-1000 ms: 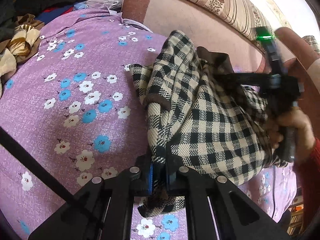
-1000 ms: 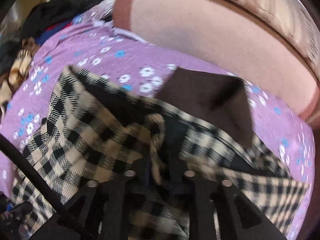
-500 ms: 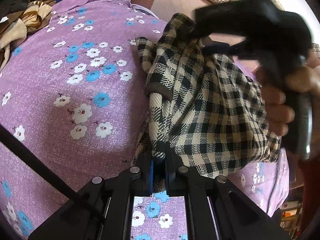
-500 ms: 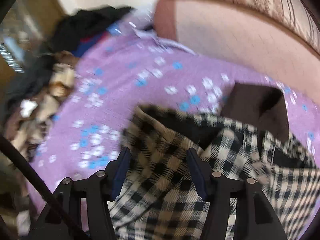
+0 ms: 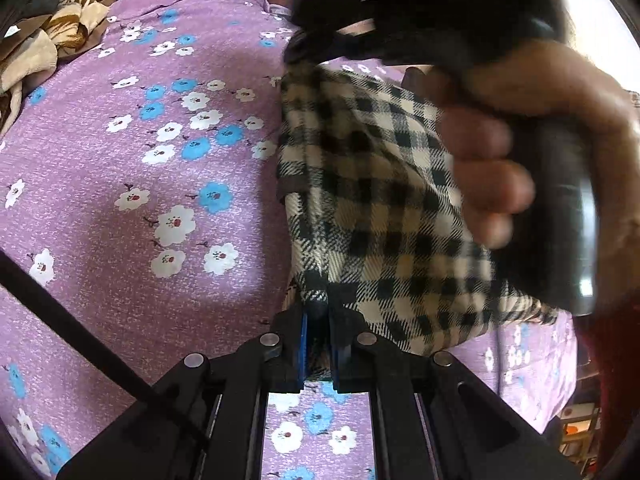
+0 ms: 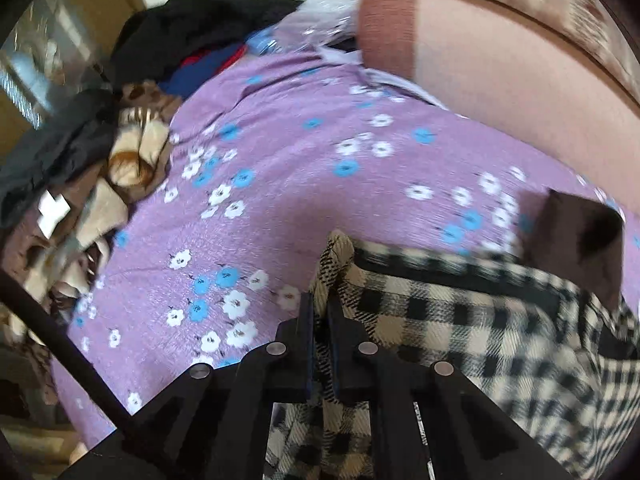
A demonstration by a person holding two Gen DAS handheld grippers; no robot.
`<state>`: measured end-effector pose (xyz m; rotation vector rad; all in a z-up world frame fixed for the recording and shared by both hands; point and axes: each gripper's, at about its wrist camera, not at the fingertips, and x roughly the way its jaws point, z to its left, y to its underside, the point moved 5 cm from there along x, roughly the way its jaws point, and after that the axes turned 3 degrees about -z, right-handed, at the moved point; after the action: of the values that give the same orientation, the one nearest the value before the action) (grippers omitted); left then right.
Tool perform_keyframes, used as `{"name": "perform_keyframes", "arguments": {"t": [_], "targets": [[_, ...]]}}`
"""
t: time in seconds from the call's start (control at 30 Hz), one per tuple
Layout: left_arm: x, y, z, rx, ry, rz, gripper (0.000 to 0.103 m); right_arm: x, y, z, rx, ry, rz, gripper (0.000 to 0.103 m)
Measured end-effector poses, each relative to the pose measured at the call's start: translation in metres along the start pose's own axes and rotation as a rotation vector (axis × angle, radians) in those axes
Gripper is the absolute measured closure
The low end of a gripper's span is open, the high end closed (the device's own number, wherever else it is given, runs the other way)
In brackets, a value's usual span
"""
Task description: Fold large clothes
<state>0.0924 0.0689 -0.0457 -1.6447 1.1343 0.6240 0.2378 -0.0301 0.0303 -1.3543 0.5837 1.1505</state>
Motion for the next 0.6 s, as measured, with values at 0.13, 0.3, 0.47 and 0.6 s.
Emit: {"name": "perform_keyframes", "arguments": {"t": [0.13, 0.3, 0.47, 0.6], "targets": [[0.003, 0.000, 0.001, -0.011, 0.001, 0.012, 0.095, 0.034, 0.011, 0.010, -0.022, 0.007, 0.049, 0.094], [-0.003, -0.003, 0.005, -0.023, 0.018, 0.015, 0.094, 0.005, 0.020, -0.016, 0.083, -0.121, -0.012, 0.077], [-0.027, -0.012, 0.009, -0.028, 0.003, -0.063, 0.092, -0.078, 0.053, -0.099, 0.123, -0.059, -0.141, 0.068], [-0.031, -0.022, 0.002, 0.016, -0.052, -0.137, 0.086, -0.101, 0.106, -0.200, 0.205, 0.152, -0.099, 0.068]]}}
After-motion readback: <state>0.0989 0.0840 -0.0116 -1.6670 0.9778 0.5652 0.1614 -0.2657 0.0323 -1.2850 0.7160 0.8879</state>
